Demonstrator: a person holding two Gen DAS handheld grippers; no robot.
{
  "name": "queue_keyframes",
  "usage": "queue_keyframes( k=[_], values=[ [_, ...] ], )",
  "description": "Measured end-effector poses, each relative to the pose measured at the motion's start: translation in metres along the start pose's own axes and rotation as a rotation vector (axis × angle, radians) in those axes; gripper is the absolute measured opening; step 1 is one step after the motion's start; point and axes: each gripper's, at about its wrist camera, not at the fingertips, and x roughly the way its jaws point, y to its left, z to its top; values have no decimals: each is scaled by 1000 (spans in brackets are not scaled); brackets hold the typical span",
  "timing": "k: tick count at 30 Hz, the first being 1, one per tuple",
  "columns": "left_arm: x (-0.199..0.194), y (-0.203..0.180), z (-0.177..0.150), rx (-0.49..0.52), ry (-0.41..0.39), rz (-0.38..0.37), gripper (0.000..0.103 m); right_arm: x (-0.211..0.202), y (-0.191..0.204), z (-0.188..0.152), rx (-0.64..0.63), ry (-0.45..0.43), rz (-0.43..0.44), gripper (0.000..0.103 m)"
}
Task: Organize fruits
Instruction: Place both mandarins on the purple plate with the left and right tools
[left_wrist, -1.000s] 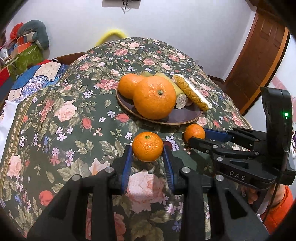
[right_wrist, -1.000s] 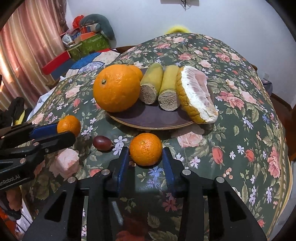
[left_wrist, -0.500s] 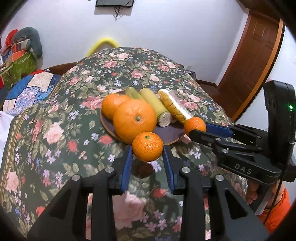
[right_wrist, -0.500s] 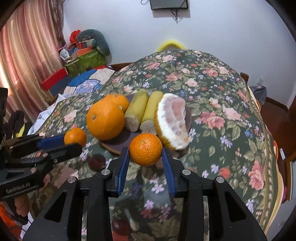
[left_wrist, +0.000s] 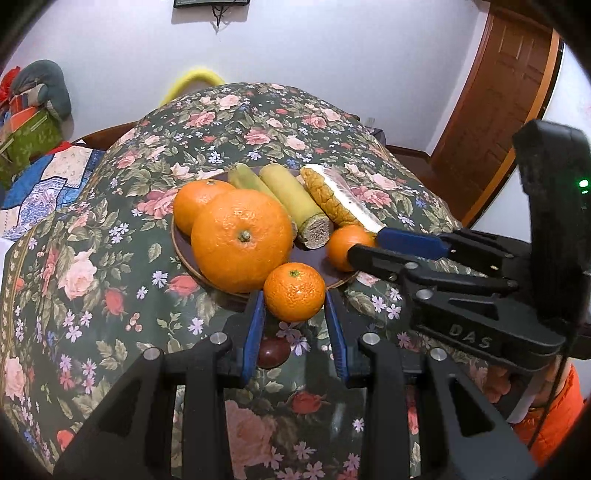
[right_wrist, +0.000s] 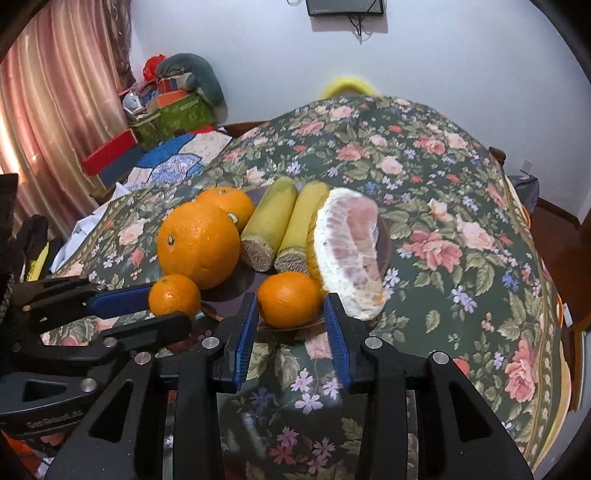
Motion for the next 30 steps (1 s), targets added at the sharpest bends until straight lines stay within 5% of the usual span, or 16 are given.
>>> queue_keyframes(
  k=[18, 30],
  values=[
    [29, -20, 12, 8, 63, 36, 37, -35, -20, -10, 57, -59, 10, 34],
    [-8, -19, 10, 15, 15, 51, 48, -53, -14, -19, 47, -64, -9, 34]
  ],
)
